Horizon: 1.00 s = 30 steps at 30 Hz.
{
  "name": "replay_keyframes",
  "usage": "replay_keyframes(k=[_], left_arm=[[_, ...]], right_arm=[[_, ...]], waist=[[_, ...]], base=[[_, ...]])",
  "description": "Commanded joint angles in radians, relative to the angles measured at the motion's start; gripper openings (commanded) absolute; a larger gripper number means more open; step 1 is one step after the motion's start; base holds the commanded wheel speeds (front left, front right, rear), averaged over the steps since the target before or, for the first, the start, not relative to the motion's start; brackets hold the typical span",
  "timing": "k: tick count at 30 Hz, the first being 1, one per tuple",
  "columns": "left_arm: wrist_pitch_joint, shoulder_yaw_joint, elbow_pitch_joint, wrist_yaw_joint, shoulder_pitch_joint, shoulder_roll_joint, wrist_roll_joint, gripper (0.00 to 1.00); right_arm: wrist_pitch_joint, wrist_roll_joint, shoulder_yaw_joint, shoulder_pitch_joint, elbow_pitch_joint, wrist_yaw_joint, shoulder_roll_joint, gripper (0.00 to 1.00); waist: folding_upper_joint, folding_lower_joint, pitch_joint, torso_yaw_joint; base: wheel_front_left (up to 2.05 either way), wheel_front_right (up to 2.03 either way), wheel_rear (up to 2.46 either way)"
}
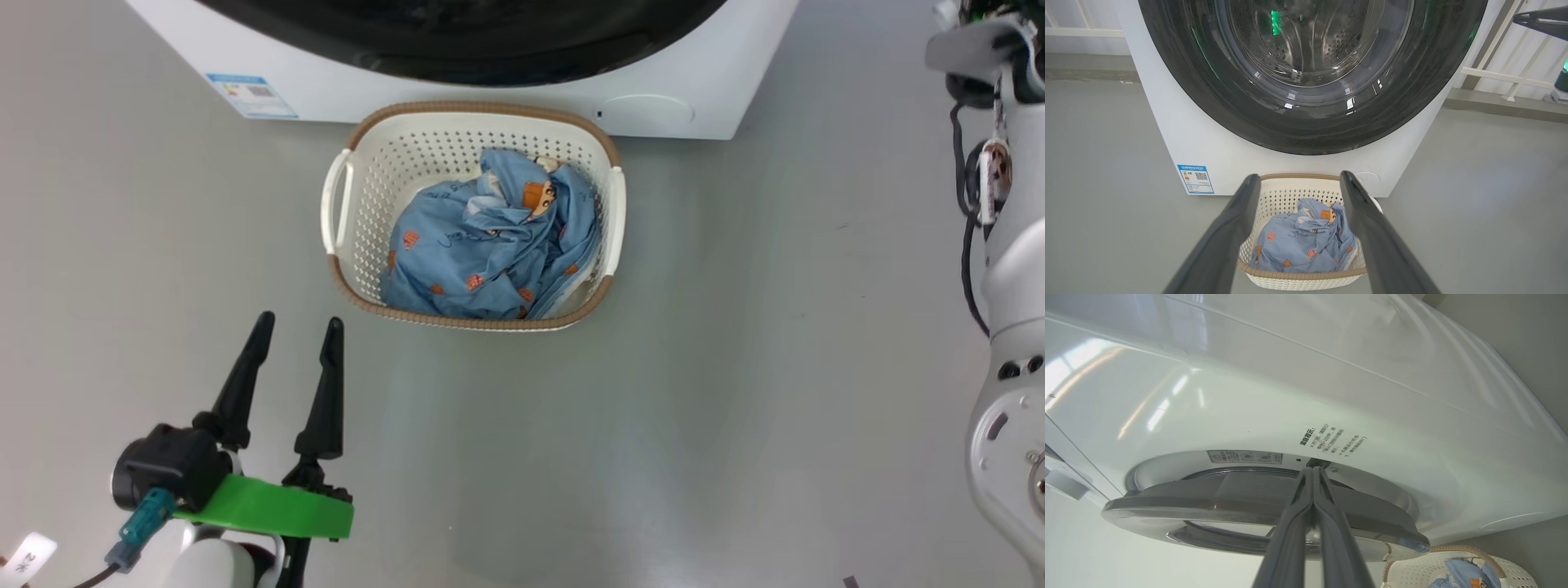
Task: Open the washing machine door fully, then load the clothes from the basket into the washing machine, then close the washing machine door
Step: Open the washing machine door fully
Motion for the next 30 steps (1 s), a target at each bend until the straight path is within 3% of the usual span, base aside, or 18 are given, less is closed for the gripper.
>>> replay_keyframes(k=[1, 30], left_arm=[[-0.008, 0.025, -0.024, -0.003, -0.024, 0.018, -0.007, 1.00], [-0.008, -0.038, -0.017, -0.003, -0.050, -0.005, -0.054, 1.00]], right_arm=[[0.010, -0.027, 0.000, -0.049, -0.010, 0.002, 0.016, 0.00], [-0.026, -0.314, -0.155, -0.357, 0.224, 0.002, 0.019, 0.00]], waist=[[-0.0001, 0.0000, 0.014, 0.018], [-0.0001, 0.0000, 0.081, 0.116]], base=[[0.00, 0.00, 0.00], [0.00, 0.00, 0.00]])
